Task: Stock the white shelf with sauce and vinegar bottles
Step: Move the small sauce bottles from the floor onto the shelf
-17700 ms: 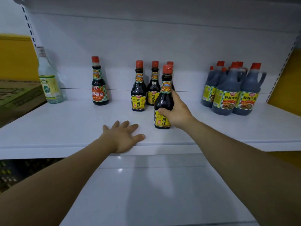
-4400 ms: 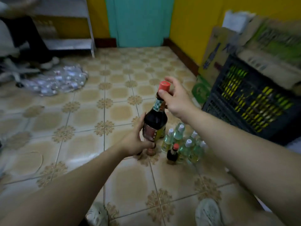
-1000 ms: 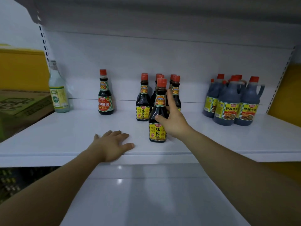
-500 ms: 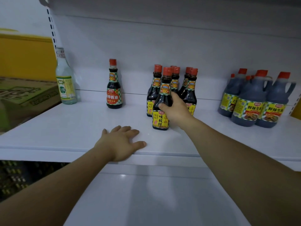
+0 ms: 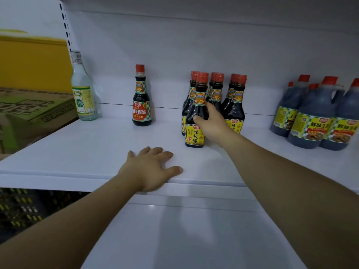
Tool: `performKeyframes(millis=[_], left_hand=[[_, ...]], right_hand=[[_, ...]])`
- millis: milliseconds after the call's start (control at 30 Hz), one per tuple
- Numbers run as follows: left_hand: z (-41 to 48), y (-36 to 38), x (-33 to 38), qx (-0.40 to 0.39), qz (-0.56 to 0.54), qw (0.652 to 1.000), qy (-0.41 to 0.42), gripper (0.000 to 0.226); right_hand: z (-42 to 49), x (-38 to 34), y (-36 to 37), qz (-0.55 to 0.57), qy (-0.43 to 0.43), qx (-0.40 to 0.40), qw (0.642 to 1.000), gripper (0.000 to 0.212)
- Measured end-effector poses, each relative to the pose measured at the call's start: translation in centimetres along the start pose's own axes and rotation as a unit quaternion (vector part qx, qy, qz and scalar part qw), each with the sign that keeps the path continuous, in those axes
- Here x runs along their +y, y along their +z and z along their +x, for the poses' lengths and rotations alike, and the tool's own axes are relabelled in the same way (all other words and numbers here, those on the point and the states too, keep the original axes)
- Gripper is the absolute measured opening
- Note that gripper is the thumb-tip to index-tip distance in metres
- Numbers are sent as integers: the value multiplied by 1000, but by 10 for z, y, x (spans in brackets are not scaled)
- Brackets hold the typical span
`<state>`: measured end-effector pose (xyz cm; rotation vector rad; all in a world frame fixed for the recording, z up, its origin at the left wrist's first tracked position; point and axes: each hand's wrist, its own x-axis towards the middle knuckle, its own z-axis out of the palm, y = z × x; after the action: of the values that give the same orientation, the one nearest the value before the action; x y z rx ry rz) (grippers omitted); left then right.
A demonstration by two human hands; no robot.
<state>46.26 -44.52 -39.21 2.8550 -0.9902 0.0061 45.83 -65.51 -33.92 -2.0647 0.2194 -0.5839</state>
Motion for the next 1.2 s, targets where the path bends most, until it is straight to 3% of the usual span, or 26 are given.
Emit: performKeyframes(millis=[600, 800, 933, 1067, 1200], left_hand=[[1, 2, -1, 8, -16, 1000, -3, 69], [-4, -3, -1, 27, -71, 997, 1, 70], [-21, -13, 3, 10, -90, 996, -10, 75], [-57, -40, 9, -5, -113, 994, -9, 79], [-108, -67, 4, 2, -115, 993, -16, 81]], right_hand=[[9, 4, 8, -4, 13, -25, 1000, 57], [-25, -11, -2, -107, 38, -50, 992, 87], [-68, -31, -26, -205, 32, -91, 974, 82], [-106, -56, -48, -251, 28, -106, 962, 60], [-140, -92, -46, -329, 24, -137, 934, 76]])
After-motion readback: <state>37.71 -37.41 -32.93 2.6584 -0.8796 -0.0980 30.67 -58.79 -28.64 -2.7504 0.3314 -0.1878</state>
